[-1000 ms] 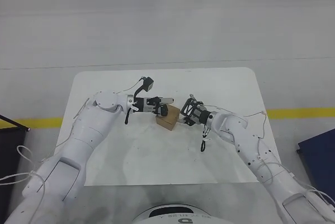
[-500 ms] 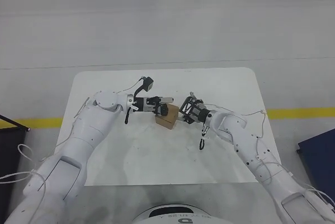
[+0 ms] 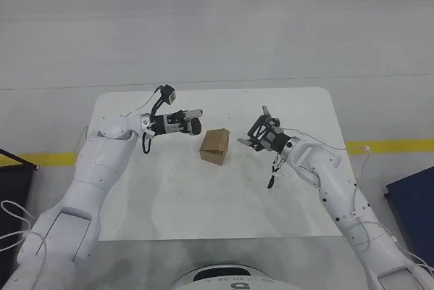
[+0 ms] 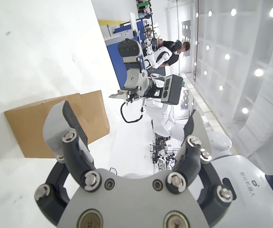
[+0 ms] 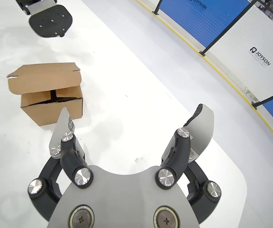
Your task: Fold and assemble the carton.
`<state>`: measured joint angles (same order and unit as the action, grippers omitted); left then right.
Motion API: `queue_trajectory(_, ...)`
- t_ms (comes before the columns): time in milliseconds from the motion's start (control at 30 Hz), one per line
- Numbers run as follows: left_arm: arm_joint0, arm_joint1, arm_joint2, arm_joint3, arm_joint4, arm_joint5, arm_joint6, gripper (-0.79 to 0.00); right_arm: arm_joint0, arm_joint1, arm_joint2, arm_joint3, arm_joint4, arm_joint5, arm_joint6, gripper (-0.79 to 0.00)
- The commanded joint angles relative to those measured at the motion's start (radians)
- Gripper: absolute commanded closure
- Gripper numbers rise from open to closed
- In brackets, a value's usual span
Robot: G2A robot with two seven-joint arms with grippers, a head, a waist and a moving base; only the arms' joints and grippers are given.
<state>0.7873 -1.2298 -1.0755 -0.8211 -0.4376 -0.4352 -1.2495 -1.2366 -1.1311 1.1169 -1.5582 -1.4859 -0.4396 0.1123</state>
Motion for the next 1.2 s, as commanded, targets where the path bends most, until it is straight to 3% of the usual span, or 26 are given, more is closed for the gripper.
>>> queue_trajectory(0,0.026,0.01,-0.02,-0.023,0.003,0.007,0.008,-0.785,0.003,-0.002,-0.007,-0.013,0.0,0.002,0.009,-0.785)
queue_trajectory(233,0.093,0.031,-0.057,-0.033,0.044,-0.018,0.064,-0.785,0.021,-0.003,-0.039,-0.05,-0.063,-0.048,0.035,-0.76)
queue_trajectory(367,0.113,0.037,-0.074,-0.018,0.031,-0.03,0.069,-0.785,0.024,0.003,-0.057,-0.064,-0.135,-0.138,0.051,-0.508)
queue_trajectory(400,0.114,0.037,-0.074,-0.015,0.03,-0.03,0.071,-0.785,0.025,0.004,-0.064,-0.07,-0.139,-0.166,0.045,-0.394)
queue_trajectory(467,0.116,0.037,-0.071,-0.011,0.03,-0.032,0.074,-0.785,0.029,0.006,-0.075,-0.077,-0.147,-0.224,0.032,-0.345)
queue_trajectory(600,0.116,0.032,-0.061,0.014,0.017,-0.038,0.083,-0.785,0.027,0.014,-0.074,-0.088,-0.169,-0.292,0.003,-0.336)
queue_trajectory(1167,0.061,-0.013,0.023,0.135,-0.035,-0.066,0.061,-0.785,0.07,-0.016,-0.166,-0.04,-0.111,-0.223,0.062,-0.376)
